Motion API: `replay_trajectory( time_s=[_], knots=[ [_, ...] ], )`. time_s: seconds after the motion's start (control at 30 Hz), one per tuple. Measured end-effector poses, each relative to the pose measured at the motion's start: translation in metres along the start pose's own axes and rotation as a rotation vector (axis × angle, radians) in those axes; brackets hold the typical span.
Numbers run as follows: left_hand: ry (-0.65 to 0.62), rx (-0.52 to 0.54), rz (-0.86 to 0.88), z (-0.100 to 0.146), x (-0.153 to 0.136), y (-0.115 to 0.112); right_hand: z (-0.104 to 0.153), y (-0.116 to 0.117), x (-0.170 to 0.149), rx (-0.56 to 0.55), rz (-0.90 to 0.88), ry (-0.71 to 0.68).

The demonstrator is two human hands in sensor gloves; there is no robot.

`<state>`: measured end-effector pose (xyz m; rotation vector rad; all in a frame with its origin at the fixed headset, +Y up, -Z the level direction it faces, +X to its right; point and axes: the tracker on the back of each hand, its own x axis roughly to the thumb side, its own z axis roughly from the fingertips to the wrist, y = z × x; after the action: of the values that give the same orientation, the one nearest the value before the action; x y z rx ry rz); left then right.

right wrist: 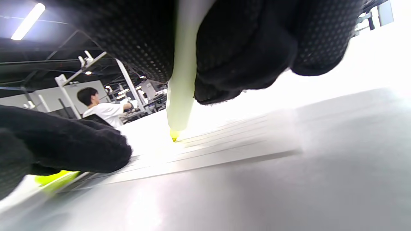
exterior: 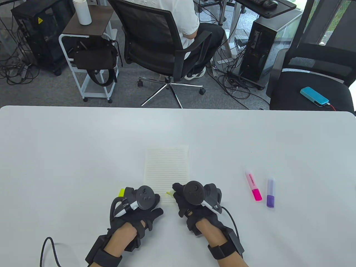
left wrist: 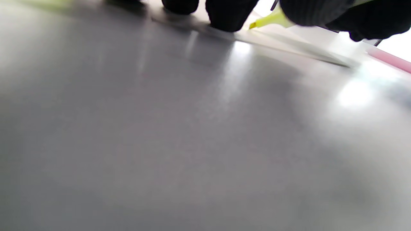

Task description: Apply highlighter ink on paper

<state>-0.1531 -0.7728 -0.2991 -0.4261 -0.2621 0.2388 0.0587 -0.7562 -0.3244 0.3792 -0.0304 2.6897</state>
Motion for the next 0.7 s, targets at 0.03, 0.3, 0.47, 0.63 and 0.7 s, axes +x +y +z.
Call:
replay_trajectory(
  time_s=[0.03,0.3,0.47,0.63,0.7],
  knots=[
    [0.000,0.000,0.000,0.0000,0.0000,0.0000,0.0001,-0.0011,-0.0018,-0.001,-0.003,0.012],
    [0.000,0.000,0.000,0.0000,0.0000,0.0000,0.0002,-0.0022,-0.0055,0.007,-0.023,0.026],
    [0.000,0.000,0.000,0.0000,0.0000,0.0000,0.0011,-0.0050,-0.0058,0.024,-0.032,0.037],
    [0.000,0.000,0.000,0.0000,0.0000,0.0000,0.0034,-0.0094,-0.0063,0.046,-0.043,0.059],
    [0.000,0.000,0.000,0.0000,0.0000,0.0000,0.0037,-0.0084,-0.0068,0.032,-0.045,0.053]
  ],
)
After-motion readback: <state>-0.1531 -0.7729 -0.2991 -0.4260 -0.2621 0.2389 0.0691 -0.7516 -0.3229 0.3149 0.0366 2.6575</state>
